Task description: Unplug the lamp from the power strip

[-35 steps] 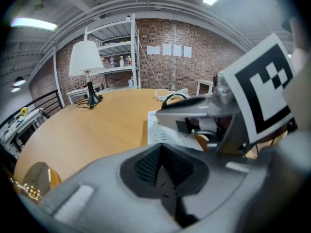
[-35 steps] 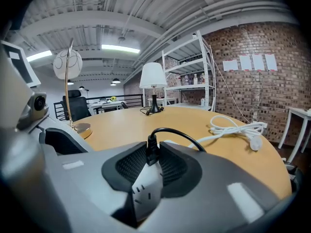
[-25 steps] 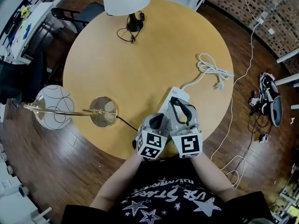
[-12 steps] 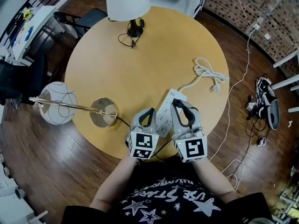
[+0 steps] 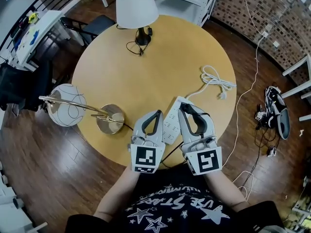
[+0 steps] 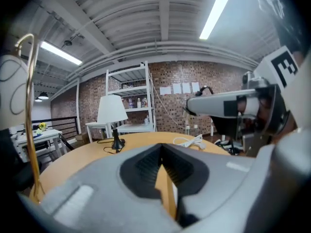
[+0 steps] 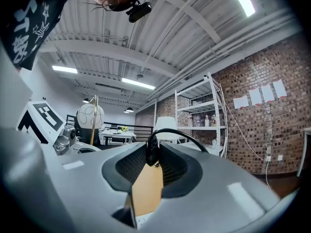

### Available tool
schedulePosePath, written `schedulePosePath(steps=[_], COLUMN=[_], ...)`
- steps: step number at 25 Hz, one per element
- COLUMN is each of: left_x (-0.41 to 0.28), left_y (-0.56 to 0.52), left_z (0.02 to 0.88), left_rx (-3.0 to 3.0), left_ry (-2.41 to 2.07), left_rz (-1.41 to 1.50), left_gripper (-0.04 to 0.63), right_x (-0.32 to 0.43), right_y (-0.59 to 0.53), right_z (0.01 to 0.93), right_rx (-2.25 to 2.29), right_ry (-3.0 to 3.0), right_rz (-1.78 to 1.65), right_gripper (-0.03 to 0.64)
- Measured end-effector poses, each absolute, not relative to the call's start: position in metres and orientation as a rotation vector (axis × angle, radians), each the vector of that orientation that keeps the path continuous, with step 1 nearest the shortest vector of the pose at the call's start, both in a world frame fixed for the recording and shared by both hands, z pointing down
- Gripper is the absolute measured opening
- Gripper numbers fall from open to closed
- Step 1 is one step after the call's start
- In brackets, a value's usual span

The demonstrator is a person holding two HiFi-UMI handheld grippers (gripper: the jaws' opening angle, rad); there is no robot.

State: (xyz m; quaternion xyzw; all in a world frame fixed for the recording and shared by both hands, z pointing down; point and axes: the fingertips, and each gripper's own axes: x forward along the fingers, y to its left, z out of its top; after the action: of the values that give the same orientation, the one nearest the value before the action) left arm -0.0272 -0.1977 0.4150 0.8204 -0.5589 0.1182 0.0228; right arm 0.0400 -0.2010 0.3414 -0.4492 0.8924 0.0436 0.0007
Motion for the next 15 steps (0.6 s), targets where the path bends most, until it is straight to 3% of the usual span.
schedulePosePath(steps=[8, 15], left_x=[-0.026, -0.022], left_y=[-0.190, -0.187], left_z=[0.395, 0.395], left_rx=[2.596, 2.609], left_ry=[-1.733, -1.718], left_rz=[0.287, 0.267], left_gripper=[0.005, 0.005], right_x=[0.046, 0.047], right_y=[-0.193, -0.194], right_z=[0.314, 0.339], right_rx=[-1.409, -1.443], right_ry=[2.762, 2.820], right_rz=[0.277, 0.150], right_gripper=[0.084, 0.080])
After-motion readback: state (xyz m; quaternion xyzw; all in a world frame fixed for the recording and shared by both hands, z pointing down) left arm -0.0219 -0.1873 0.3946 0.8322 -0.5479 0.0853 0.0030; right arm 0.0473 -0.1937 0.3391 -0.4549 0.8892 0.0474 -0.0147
